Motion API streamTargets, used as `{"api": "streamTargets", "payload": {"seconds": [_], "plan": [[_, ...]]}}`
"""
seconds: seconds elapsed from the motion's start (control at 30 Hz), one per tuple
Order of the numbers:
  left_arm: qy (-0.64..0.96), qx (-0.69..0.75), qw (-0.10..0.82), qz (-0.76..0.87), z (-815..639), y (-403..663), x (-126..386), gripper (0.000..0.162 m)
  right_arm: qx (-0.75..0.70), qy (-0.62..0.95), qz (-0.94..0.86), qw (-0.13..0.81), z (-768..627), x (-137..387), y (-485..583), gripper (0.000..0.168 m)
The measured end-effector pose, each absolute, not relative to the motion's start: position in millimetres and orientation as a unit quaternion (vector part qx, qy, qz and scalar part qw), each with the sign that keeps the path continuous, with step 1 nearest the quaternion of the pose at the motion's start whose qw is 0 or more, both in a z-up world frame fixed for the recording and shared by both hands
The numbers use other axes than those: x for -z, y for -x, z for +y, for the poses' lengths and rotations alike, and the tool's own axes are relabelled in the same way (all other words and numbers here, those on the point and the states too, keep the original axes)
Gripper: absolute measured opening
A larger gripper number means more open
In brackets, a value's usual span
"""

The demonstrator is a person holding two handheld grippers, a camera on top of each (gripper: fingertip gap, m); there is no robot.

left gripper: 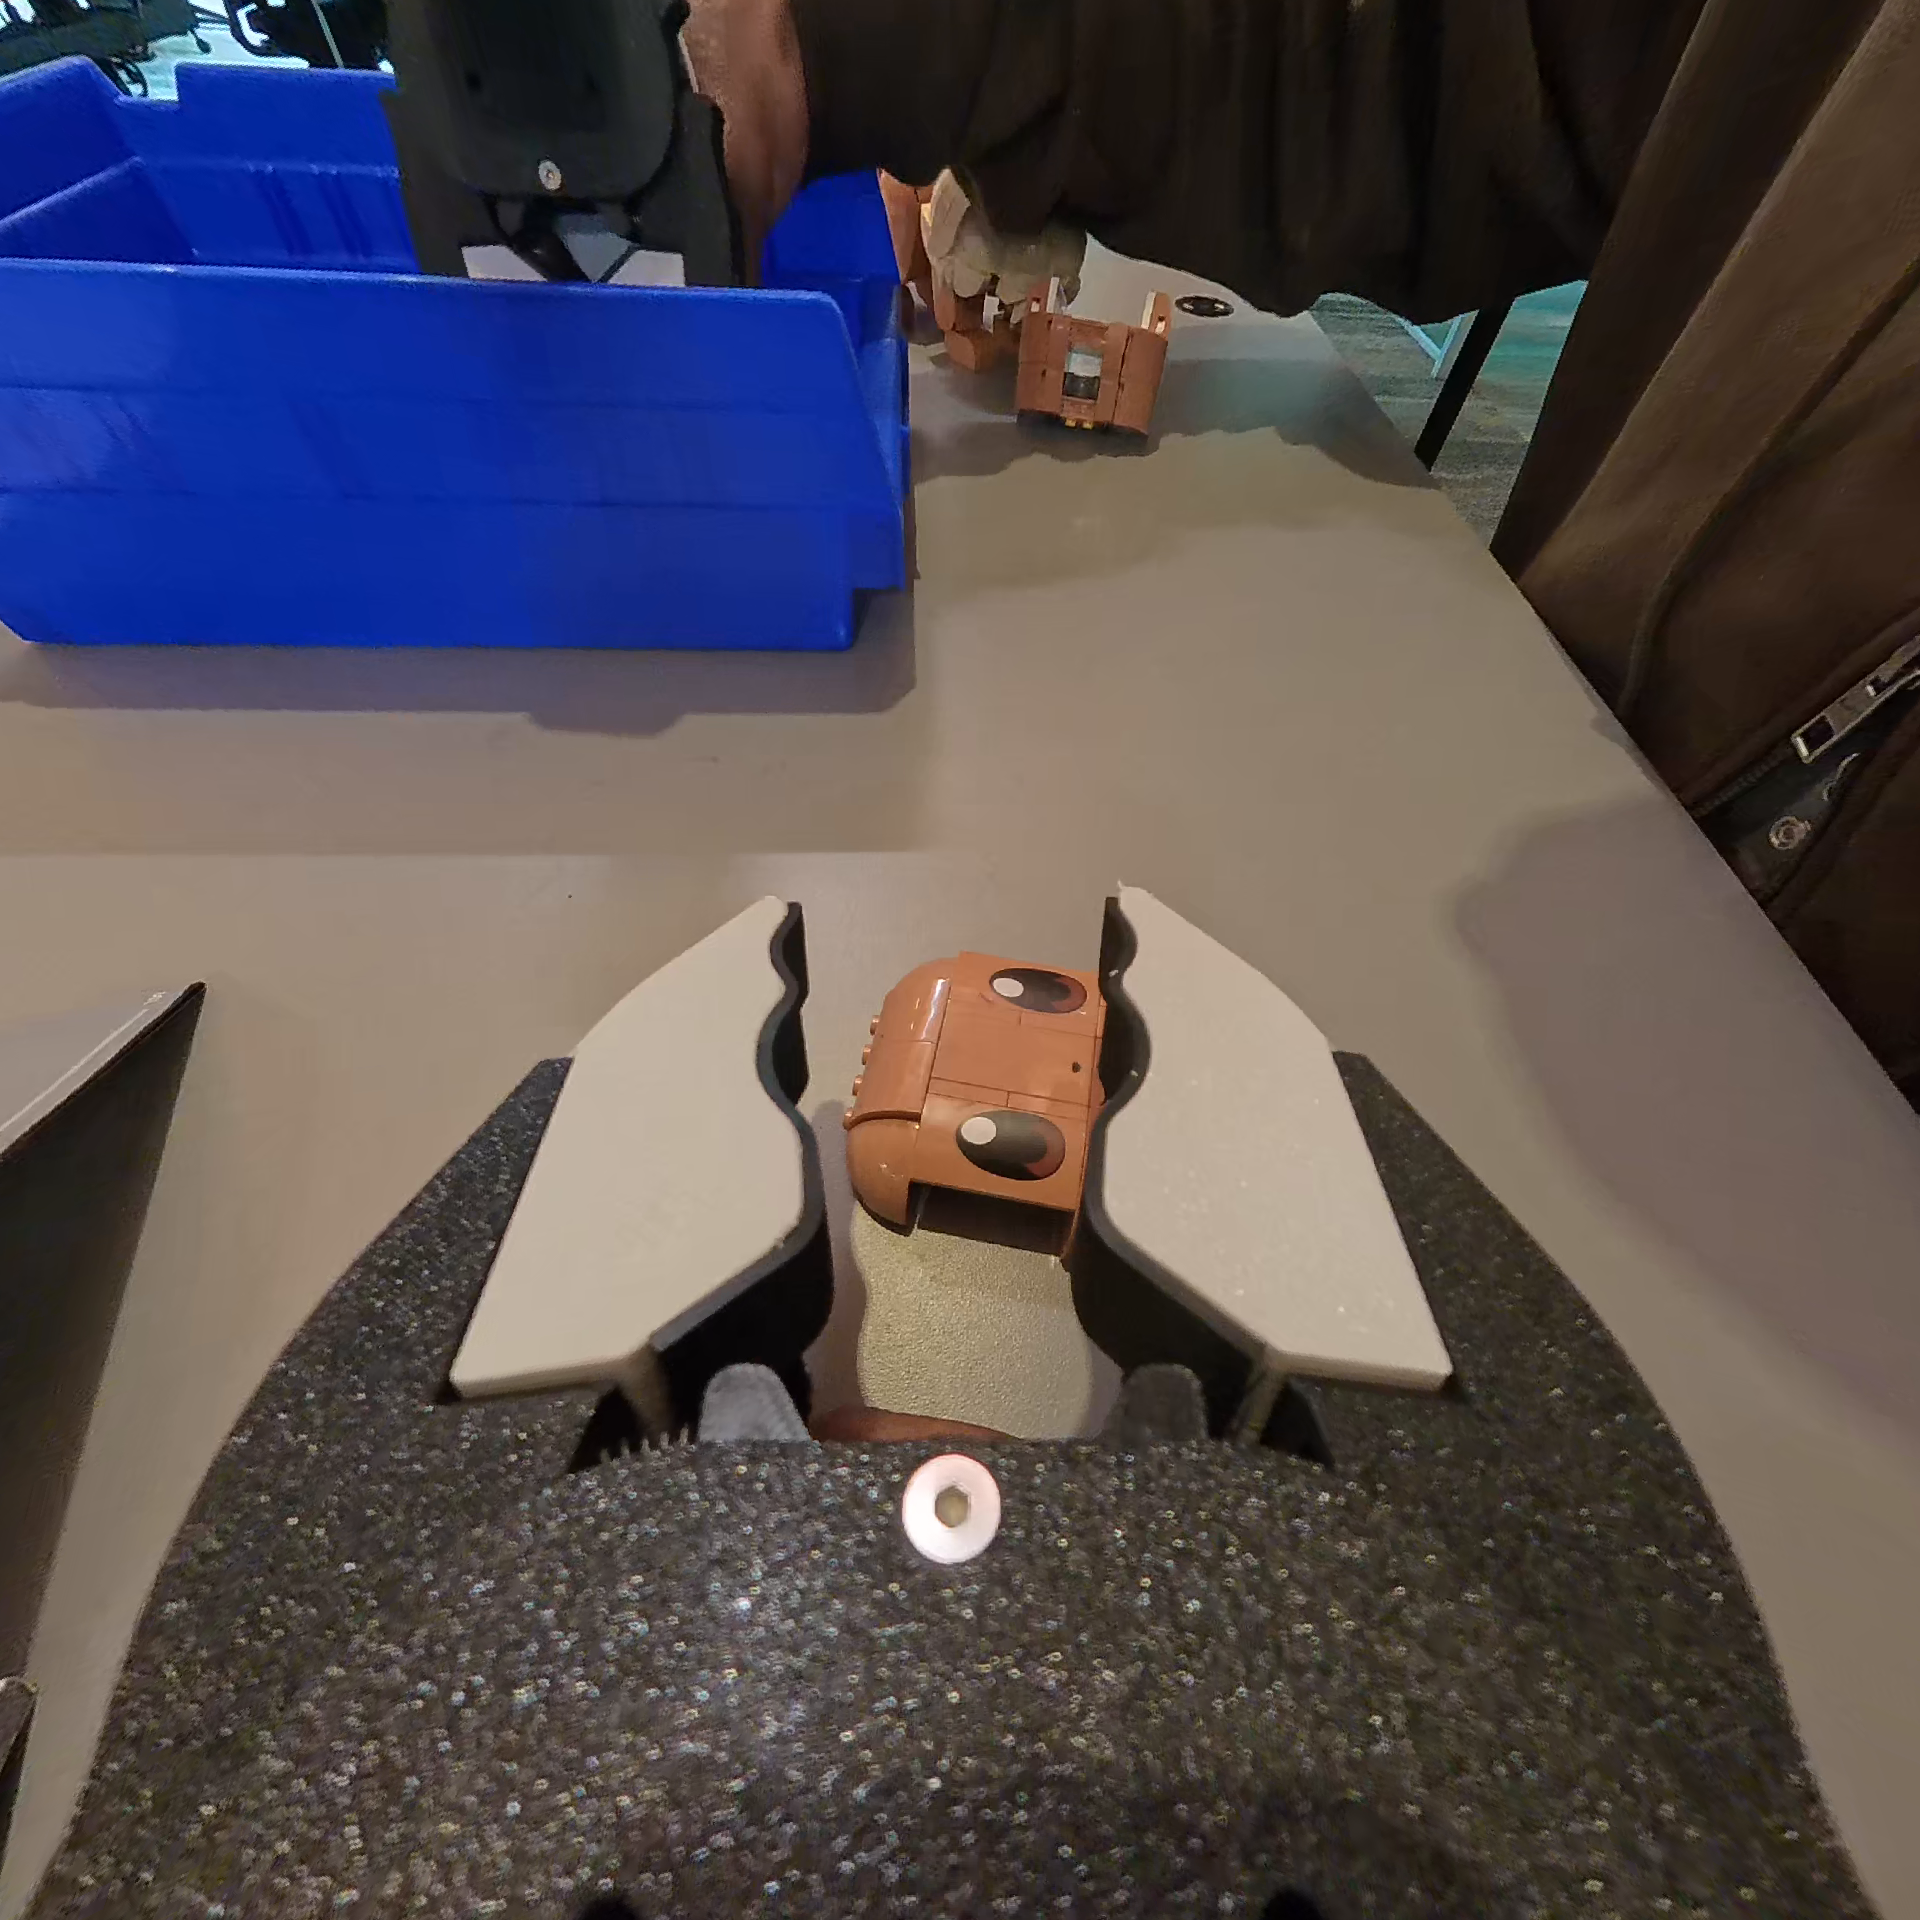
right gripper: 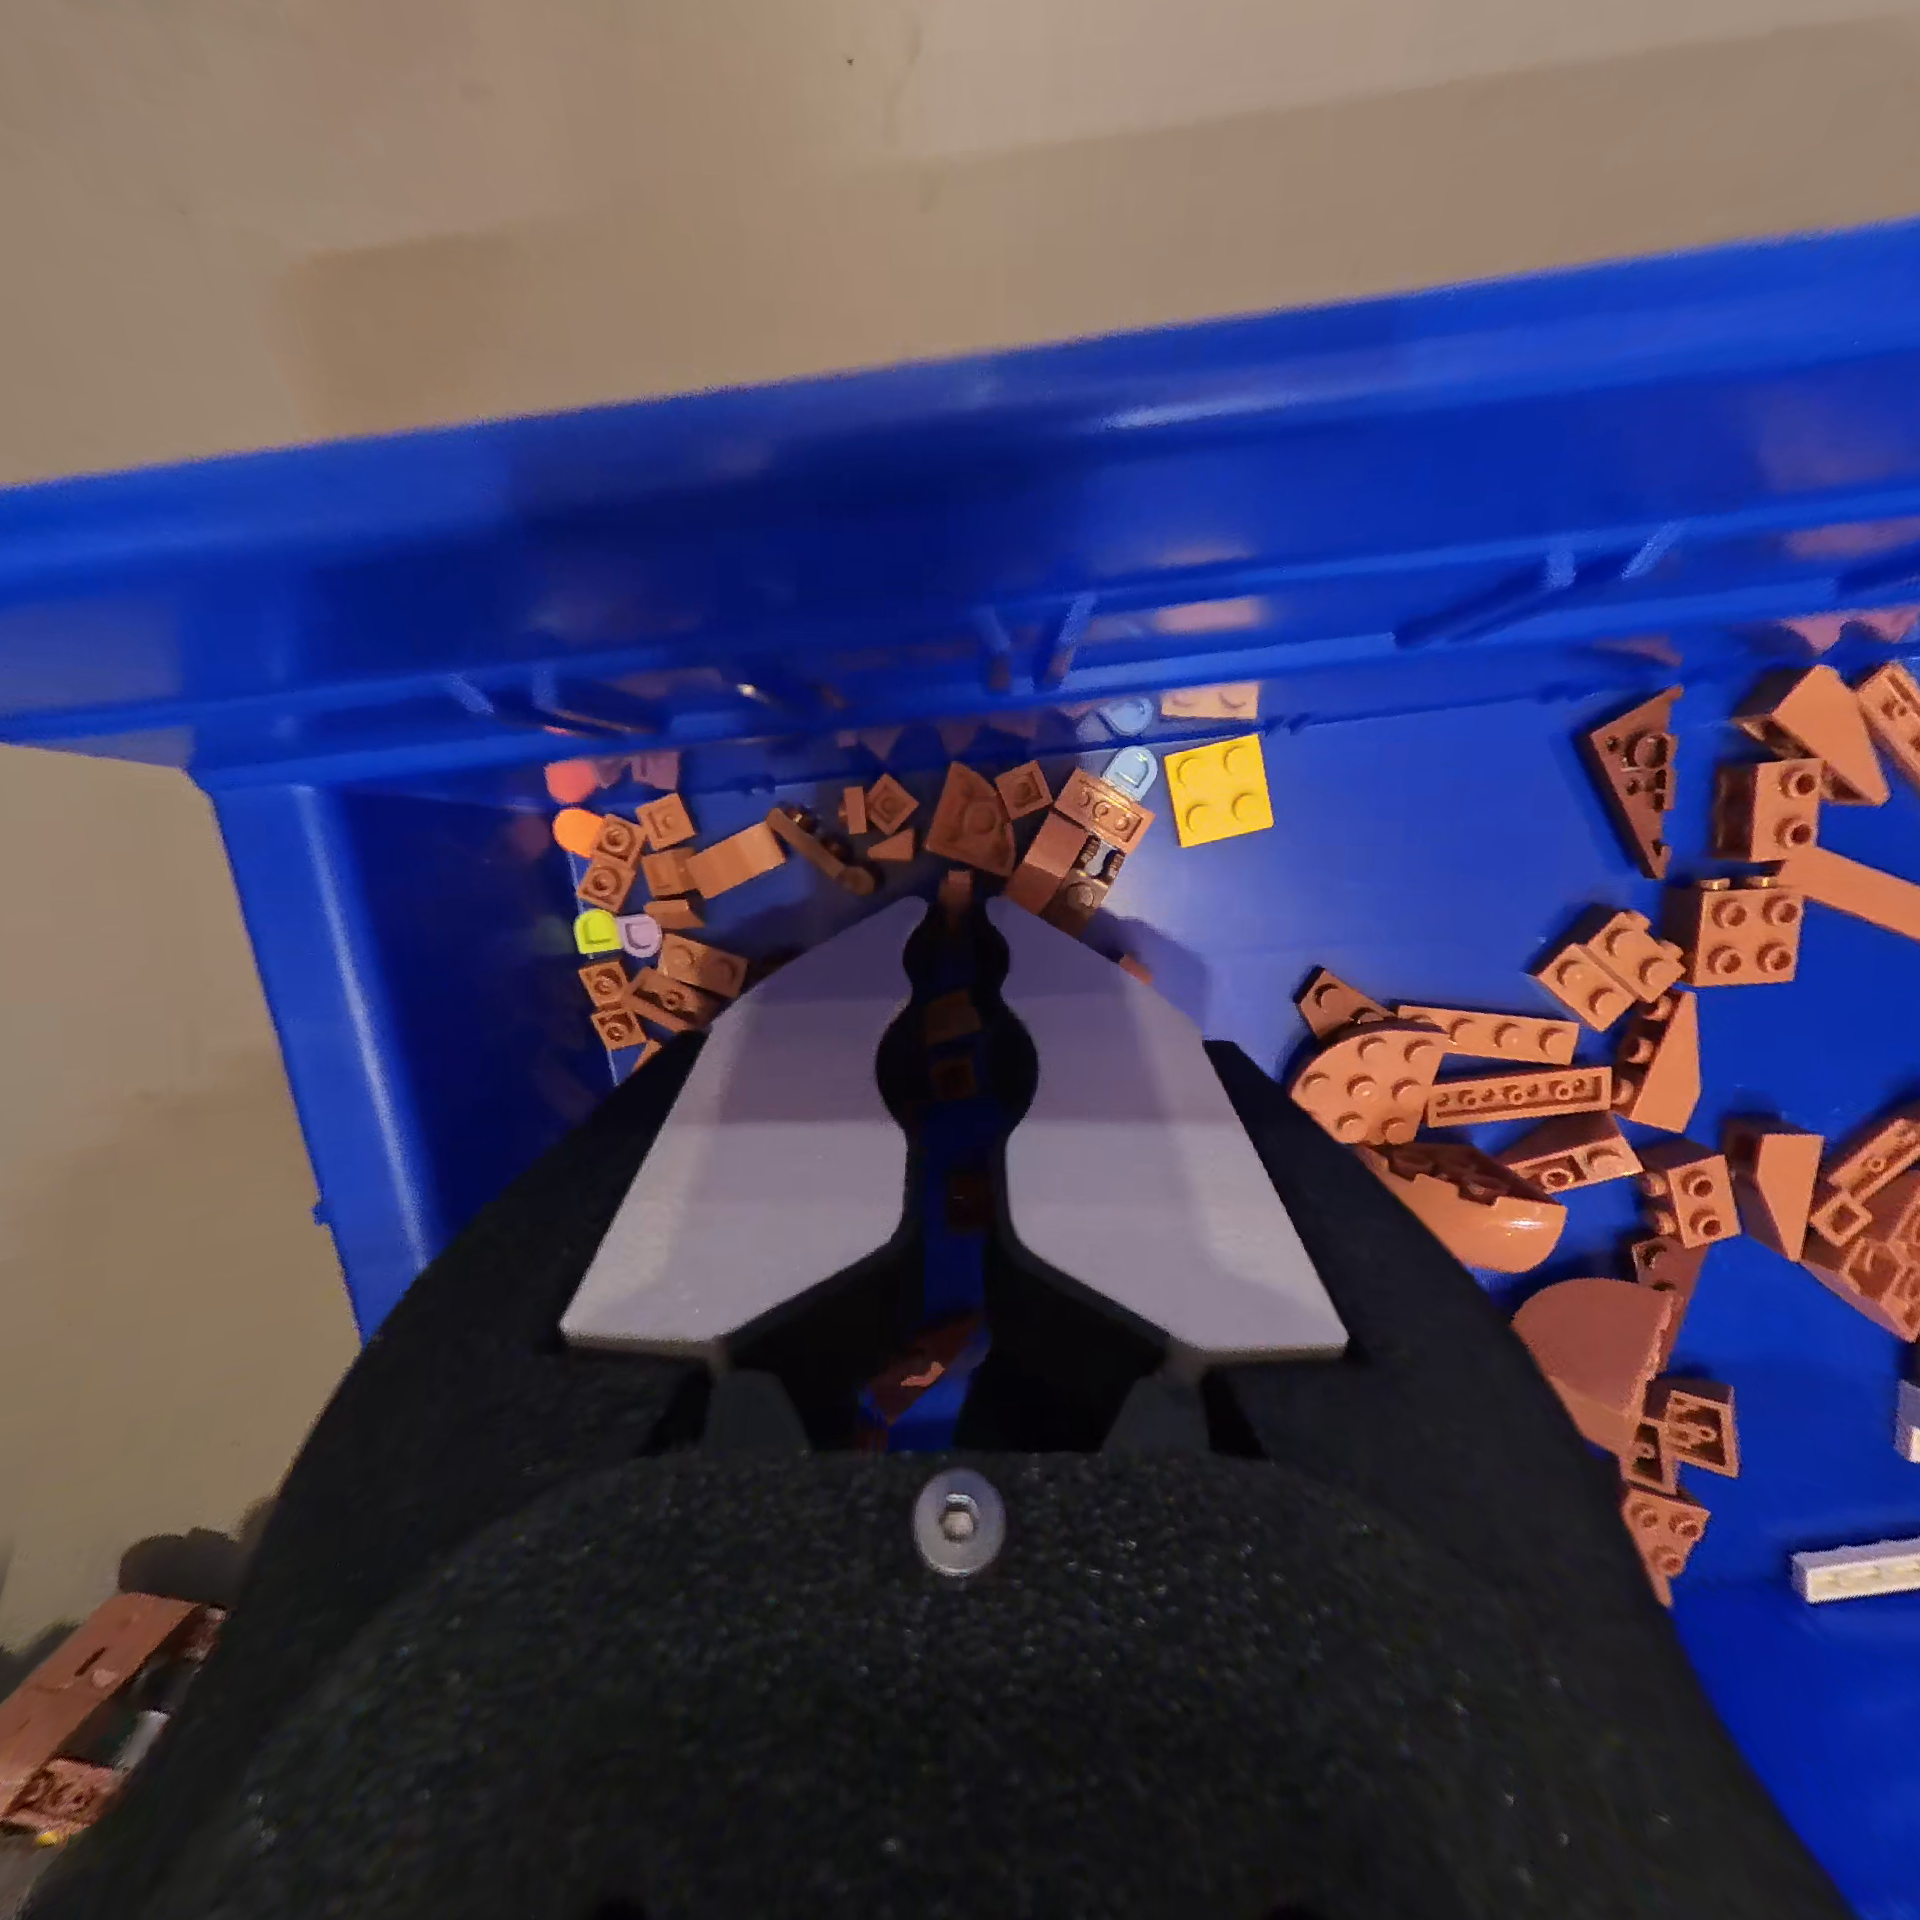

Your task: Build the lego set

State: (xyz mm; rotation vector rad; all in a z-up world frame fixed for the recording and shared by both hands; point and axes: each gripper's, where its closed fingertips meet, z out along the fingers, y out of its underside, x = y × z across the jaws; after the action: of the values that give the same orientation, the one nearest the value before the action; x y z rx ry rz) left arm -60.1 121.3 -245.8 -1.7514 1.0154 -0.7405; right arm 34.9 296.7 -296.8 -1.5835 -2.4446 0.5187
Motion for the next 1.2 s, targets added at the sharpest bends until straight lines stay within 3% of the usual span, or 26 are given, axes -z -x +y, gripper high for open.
{"api": "streamTargets", "payload": {"seconds": [0.17, 0.37, 0.63, 0.73, 0.83, 1.0, 1.2], "plan": [[0.716, 0.301, 0.473, 0.416, 121, 60, 246, 0.054, -0.206, 0.557, -0.792, 0.142, 285, 257, -40, 0.005], [0.717, 0.302, 0.472, 0.415, 121, 60, 246, 0.054, -0.347, 0.582, -0.712, 0.185, 194, 195, -59, 0.005], [0.720, 0.297, 0.471, 0.415, 122, 60, 247, 0.053, -0.343, 0.635, -0.642, 0.258, 137, 261, -33, 0.005], [0.720, 0.294, 0.473, 0.414, 122, 60, 247, 0.053, -0.336, 0.635, -0.656, 0.233, 127, 277, -31, 0.021], [0.720, 0.294, 0.473, 0.415, 122, 60, 247, 0.053, -0.326, 0.618, -0.675, 0.236, 136, 260, -40, 0.033], [0.719, 0.298, 0.471, 0.415, 122, 60, 247, 0.053, -0.256, 0.558, -0.721, 0.322, 210, 186, -61, 0.021], [0.720, 0.299, 0.470, 0.415, 122, 60, 248, 0.053, -0.143, 0.448, -0.860, 0.201, 275, 246, -48, 0.016]]}}
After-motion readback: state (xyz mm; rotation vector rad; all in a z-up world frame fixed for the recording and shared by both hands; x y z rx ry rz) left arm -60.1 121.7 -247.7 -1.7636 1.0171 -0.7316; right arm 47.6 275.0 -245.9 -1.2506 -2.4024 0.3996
